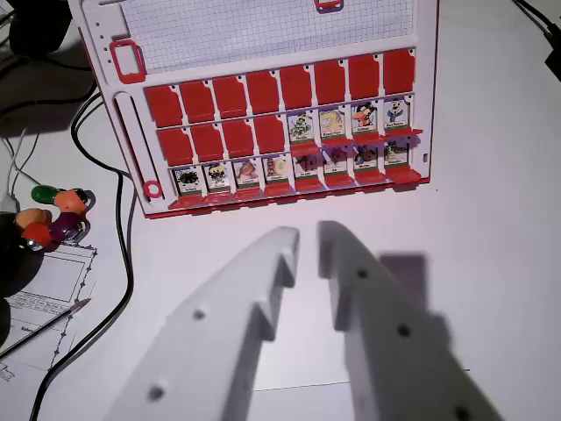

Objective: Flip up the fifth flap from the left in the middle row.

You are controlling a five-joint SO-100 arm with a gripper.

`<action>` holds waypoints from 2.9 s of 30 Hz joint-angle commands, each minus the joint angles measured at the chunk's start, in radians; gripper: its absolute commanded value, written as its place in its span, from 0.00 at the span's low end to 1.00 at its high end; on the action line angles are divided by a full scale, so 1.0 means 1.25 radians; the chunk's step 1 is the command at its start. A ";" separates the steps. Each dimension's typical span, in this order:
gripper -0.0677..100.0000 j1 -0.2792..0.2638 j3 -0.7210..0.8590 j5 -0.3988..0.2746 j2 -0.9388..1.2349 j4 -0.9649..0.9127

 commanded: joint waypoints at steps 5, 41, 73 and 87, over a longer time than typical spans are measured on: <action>0.02 -0.012 -0.079 0.007 -0.011 -0.031; 0.02 -0.031 -0.468 0.103 -0.470 0.040; 0.02 -0.011 -0.692 0.184 -0.973 0.129; 0.02 0.002 -0.779 0.201 -1.113 0.103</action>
